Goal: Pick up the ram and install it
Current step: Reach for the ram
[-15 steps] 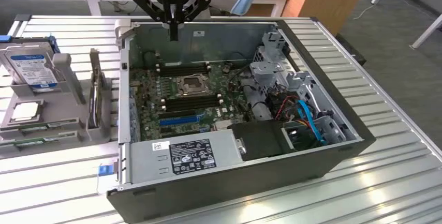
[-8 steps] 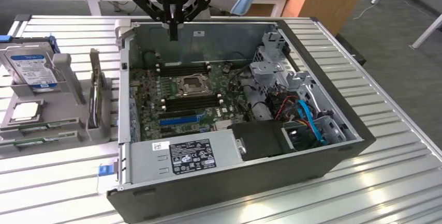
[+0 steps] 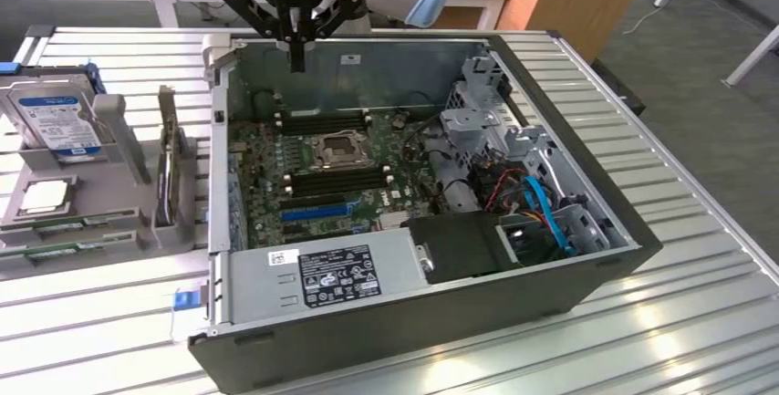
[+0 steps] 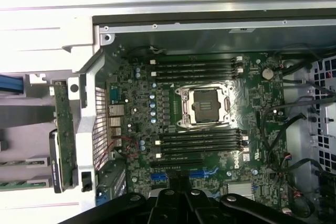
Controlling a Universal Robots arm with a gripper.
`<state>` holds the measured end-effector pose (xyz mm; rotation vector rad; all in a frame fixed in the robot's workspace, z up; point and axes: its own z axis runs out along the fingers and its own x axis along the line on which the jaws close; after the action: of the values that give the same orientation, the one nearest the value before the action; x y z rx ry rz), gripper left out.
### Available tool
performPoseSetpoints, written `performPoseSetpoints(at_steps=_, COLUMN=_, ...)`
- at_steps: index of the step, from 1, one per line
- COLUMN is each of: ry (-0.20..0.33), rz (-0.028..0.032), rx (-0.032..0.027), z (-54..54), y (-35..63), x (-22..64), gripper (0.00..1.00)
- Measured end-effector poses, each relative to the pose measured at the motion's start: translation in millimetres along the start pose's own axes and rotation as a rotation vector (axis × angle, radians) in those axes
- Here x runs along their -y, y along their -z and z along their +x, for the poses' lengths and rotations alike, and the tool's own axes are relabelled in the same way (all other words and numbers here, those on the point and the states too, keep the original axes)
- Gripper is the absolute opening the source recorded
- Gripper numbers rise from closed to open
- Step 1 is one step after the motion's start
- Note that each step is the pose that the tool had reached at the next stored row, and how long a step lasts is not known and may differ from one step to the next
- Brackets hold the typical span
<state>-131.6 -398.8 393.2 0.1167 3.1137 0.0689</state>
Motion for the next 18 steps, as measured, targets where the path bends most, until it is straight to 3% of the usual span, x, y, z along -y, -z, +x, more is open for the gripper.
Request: performPoseSetpoints(at_steps=18, ry=0.0, rz=0.0, rx=0.0, z=35.9, y=0.8, x=2.7, gripper=0.1)
